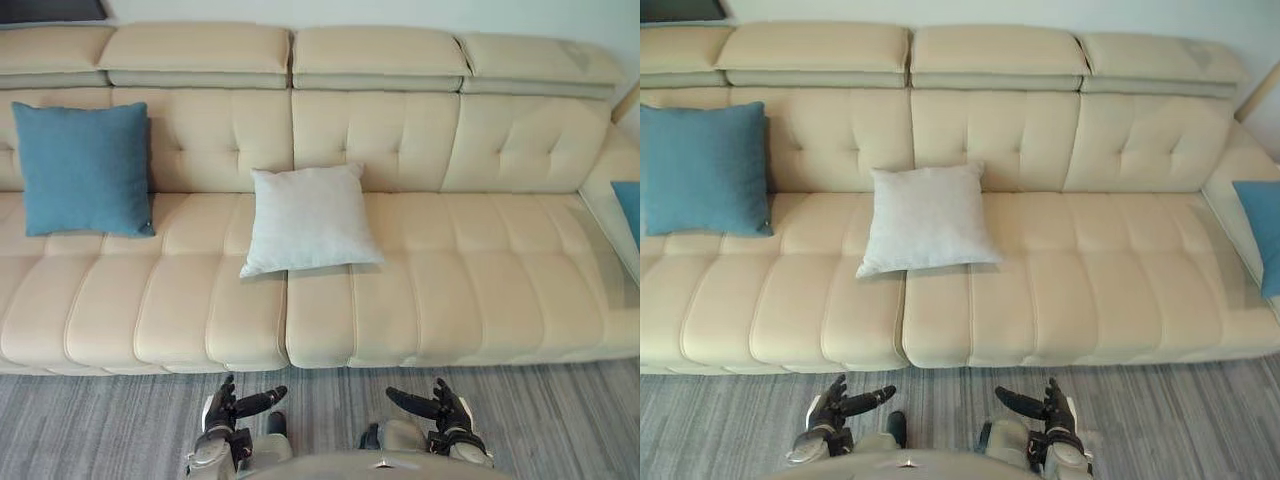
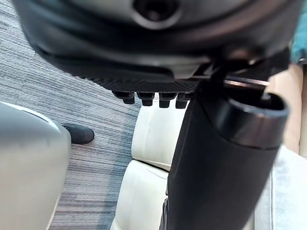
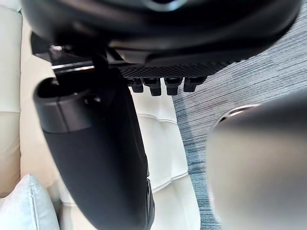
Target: Pick up cushions and gather them together orderly.
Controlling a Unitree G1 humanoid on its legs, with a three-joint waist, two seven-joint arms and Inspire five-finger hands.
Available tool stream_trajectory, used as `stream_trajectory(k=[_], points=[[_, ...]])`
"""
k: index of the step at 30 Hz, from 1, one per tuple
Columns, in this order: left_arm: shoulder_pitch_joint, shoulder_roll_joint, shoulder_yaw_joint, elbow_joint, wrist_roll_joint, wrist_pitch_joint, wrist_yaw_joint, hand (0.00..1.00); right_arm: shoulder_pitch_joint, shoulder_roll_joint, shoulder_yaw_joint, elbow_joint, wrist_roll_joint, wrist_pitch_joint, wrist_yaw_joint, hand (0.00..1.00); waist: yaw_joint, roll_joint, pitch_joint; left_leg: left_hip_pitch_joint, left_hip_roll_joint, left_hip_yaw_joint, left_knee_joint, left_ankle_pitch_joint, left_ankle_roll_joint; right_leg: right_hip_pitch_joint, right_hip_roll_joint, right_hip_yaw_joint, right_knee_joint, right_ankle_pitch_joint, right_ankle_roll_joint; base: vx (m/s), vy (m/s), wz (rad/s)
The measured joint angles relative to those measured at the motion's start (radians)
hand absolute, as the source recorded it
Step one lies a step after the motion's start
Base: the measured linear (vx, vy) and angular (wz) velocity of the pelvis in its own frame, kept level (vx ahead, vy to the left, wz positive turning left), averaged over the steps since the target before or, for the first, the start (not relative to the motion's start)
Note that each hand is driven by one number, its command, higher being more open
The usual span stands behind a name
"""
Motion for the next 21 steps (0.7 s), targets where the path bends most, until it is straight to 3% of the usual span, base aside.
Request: stream_trajectory(k=[1, 2, 3, 4, 5, 7, 8, 9, 10, 15, 17, 19, 20, 21], points=[[-0.002, -0.005, -0.001, -0.004, 0.000, 0.002, 0.002, 1.00, -0.004, -0.001, -0.007, 0.002, 0.000, 0.001, 0.000, 1.00, 0.002, 0.018, 0.003, -0.013, 0.021, 0.005, 0.020, -0.009, 0.002, -0.028, -0.008, -0.046, 0.097, -0.041, 0.003, -0.07, 0.023, -0.02], [-0.003, -0.009, -0.001, -0.010, 0.000, 0.003, 0.005, 1.00, -0.008, 0.006, -0.009, 0.004, 0.001, 0.003, 0.000, 1.00, 0.001, 0.023, 0.007, -0.016, 0.028, 0.000, 0.031, -0.011, 0.002, -0.084, -0.040, -0.092, 0.323, -0.113, -0.031, -0.06, -0.010, 0.14], [-0.005, -0.004, -0.001, -0.011, 0.000, 0.006, 0.008, 1.00, -0.005, 0.014, -0.014, 0.005, 0.002, 0.003, 0.001, 1.00, 0.000, 0.014, 0.005, -0.016, 0.025, -0.013, 0.039, -0.012, 0.000, -0.098, -0.076, -0.100, 0.504, -0.184, -0.033, -0.04, -0.035, 0.28], [-0.003, 0.001, 0.004, -0.016, 0.000, 0.007, 0.013, 1.00, -0.004, 0.022, -0.014, 0.007, 0.002, 0.003, 0.001, 1.00, 0.002, 0.003, 0.000, -0.019, 0.018, -0.021, 0.045, -0.012, 0.000, -0.087, -0.107, -0.089, 0.589, -0.227, -0.006, 0.01, -0.100, 0.31], [-0.004, 0.011, 0.007, -0.027, 0.000, 0.008, 0.022, 1.00, -0.008, 0.031, -0.013, 0.009, 0.002, 0.003, 0.001, 1.00, 0.006, -0.031, -0.009, -0.031, 0.006, -0.023, 0.063, -0.013, -0.005, -0.080, -0.116, -0.064, 0.574, -0.251, 0.032, -0.01, -0.132, 0.19], [-0.022, -0.013, 0.017, -0.040, 0.000, 0.009, 0.028, 1.00, -0.047, 0.019, -0.017, 0.009, 0.002, 0.000, -0.008, 1.00, 0.038, -0.011, -0.009, -0.092, 0.036, -0.005, 0.101, -0.009, -0.020, -0.016, -0.048, -0.054, 0.379, -0.260, 0.028, -0.04, -0.120, -0.02], [-0.027, -0.021, 0.017, -0.042, 0.000, 0.008, 0.029, 1.00, -0.057, 0.016, -0.016, 0.009, 0.002, 0.000, -0.011, 1.00, 0.044, -0.007, -0.007, -0.102, 0.040, -0.005, 0.104, -0.005, -0.024, -0.004, -0.038, -0.053, 0.335, -0.260, 0.010, -0.08, -0.087, -0.06], [-0.047, -0.029, 0.015, -0.044, 0.000, 0.009, 0.029, 1.00, -0.082, 0.013, -0.017, 0.009, 0.002, 0.000, -0.018, 1.00, 0.053, 0.002, 0.002, -0.136, 0.053, -0.010, 0.115, 0.006, -0.033, 0.004, -0.017, -0.059, 0.266, -0.243, -0.047, -0.14, -0.081, -0.01], [-0.056, -0.037, 0.015, -0.044, 0.000, 0.009, 0.031, 1.00, -0.092, 0.012, -0.017, 0.009, 0.003, 0.000, -0.022, 1.00, 0.057, 0.008, 0.005, -0.149, 0.061, -0.014, 0.112, 0.016, -0.033, 0.005, -0.006, -0.062, 0.236, -0.226, -0.065, -0.20, -0.076, 0.12], [-0.074, -0.059, 0.002, -0.050, 0.001, 0.010, 0.043, 1.00, -0.066, 0.028, -0.016, -0.002, 0.003, 0.001, -0.036, 1.00, 0.064, 0.042, 0.027, -0.160, 0.086, -0.030, 0.078, 0.047, -0.033, 0.027, 0.012, -0.128, 0.189, -0.190, -0.081, -0.14, -0.020, 0.29], [-0.076, -0.063, 0.003, -0.052, 0.003, 0.012, 0.044, 1.00, -0.039, 0.032, -0.018, -0.015, 0.003, 0.009, -0.040, 1.00, 0.059, 0.038, 0.034, -0.166, 0.093, 0.007, 0.095, 0.023, -0.019, 0.034, -0.015, -0.162, 0.178, -0.177, -0.095, -0.09, 0.032, 0.43], [-0.080, -0.062, 0.003, -0.064, 0.006, 0.014, 0.043, 1.00, -0.027, 0.041, -0.023, -0.018, 0.004, 0.013, -0.045, 1.00, 0.059, 0.034, 0.037, -0.186, 0.091, 0.017, 0.240, -0.003, -0.010, 0.034, -0.040, -0.172, 0.189, -0.176, -0.095, -0.03, 0.067, 0.28], [-0.079, -0.064, 0.004, -0.064, 0.016, 0.015, 0.044, 1.00, -0.025, 0.044, -0.039, -0.019, 0.004, 0.016, -0.045, 1.00, 0.056, 0.028, 0.039, -0.181, 0.088, 0.016, 0.320, -0.065, -0.011, 0.034, -0.053, -0.171, 0.193, -0.173, -0.089, 0.00, 0.149, 0.01], [-0.074, -0.074, 0.006, -0.064, 0.027, 0.015, 0.043, 1.00, -0.028, 0.046, -0.055, -0.021, 0.005, 0.017, -0.045, 1.00, 0.055, 0.040, 0.034, -0.153, 0.093, 0.008, 0.362, -0.139, -0.024, 0.032, -0.055, -0.159, 0.194, -0.165, -0.074, -0.02, 0.177, -0.08]])
